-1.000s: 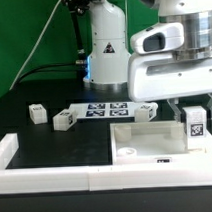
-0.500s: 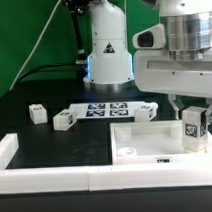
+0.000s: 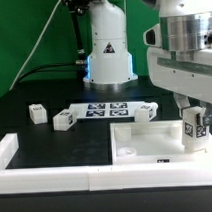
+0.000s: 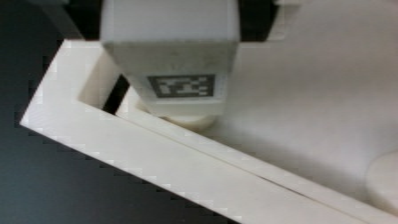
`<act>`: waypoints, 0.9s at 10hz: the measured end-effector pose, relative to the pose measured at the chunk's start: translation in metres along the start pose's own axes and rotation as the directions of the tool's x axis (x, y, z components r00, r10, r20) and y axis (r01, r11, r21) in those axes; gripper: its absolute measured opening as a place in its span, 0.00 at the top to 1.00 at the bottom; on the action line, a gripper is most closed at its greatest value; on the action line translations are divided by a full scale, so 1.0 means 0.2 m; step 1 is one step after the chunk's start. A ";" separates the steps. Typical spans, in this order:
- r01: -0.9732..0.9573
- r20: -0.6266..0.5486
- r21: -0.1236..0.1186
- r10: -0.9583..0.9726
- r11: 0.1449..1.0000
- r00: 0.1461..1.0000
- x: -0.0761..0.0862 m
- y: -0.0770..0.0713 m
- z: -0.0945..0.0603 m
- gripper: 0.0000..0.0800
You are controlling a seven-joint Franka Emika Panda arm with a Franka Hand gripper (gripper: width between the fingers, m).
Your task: Assemble one leg
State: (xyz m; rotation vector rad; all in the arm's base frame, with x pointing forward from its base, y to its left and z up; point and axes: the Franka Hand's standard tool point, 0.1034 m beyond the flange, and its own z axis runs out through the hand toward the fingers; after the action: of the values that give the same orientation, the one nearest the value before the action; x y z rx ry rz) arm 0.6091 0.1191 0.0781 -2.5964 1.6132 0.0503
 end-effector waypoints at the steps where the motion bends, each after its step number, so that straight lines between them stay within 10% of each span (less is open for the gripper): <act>1: 0.047 0.000 0.000 -0.047 0.999 0.999 0.00 0.00 0.00 0.63; 3: 0.094 0.003 0.003 -0.094 0.996 0.996 -0.01 -0.01 0.00 0.26; 9: 0.811 0.004 -0.009 -0.811 0.586 0.586 0.00 -0.01 0.02 0.19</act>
Offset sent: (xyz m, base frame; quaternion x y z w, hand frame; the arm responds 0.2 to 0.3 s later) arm 0.0060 -0.0010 0.0029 -0.0016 -0.0007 -0.2576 0.9663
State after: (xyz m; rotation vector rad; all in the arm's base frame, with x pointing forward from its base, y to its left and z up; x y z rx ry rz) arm 0.6117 0.1208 0.0748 -3.0499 0.2546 -0.0068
